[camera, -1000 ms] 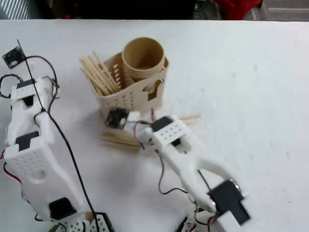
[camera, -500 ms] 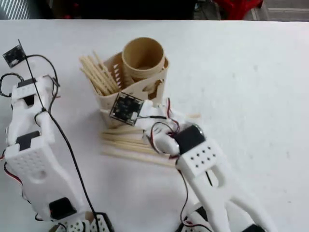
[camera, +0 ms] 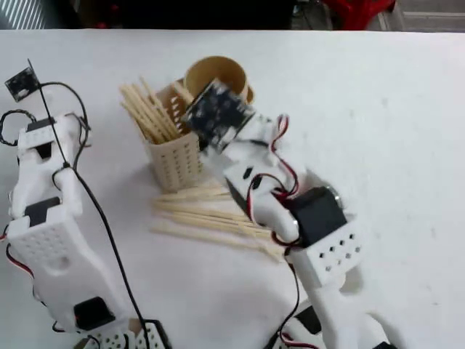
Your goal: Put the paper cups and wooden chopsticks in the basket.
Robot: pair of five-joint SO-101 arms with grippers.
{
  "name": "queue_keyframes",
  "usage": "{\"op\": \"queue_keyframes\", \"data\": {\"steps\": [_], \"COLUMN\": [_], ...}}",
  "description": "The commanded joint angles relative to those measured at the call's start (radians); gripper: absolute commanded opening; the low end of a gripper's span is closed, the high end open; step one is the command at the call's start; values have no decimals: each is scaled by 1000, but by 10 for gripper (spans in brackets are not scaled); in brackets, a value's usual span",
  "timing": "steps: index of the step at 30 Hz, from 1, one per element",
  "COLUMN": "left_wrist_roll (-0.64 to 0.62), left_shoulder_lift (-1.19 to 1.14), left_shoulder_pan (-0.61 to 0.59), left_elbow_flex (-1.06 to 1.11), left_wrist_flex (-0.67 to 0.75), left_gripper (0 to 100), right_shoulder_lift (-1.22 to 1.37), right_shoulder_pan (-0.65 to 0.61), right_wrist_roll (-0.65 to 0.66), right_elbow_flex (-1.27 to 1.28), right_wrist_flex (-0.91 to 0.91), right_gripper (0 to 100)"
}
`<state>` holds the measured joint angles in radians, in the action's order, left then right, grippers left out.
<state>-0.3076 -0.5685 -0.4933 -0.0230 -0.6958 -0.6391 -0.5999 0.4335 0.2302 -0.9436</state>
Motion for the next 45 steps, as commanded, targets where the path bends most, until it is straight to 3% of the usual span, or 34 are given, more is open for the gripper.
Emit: {"op": "queue_keyframes", "data": {"steps": [1, 6, 16, 21, 27, 32, 38, 43, 45], "left_wrist_roll": [-5, -5, -5, -5, -5, -5, -5, -3, -3], "left_shoulder_lift": [8, 8, 8, 8, 8, 8, 8, 8, 8], "left_shoulder_pan": [15, 15, 16, 16, 16, 16, 16, 27, 28], "left_elbow_flex": [-55, -55, -58, -58, -58, -58, -57, -58, -58], "left_wrist_flex": [3, 3, 3, 3, 3, 3, 3, 3, 3], "left_gripper": [161, 161, 161, 161, 161, 161, 161, 161, 161], "right_shoulder_lift": [58, 186, 487, 598, 618, 605, 456, 404, 392], "right_shoulder_pan": [4, -56, -145, -137, -133, -133, -133, -194, -243], "right_wrist_roll": [-127, -207, -215, -215, -216, -210, -189, -14, 44], "right_elbow_flex": [-155, -318, -667, -671, -672, -680, -678, -667, -598], "right_wrist_flex": [163, 315, 320, 305, 219, 156, -277, -702, -788], "right_gripper": [16, 16, 17, 32, 165, 138, 72, 75, 75]}}
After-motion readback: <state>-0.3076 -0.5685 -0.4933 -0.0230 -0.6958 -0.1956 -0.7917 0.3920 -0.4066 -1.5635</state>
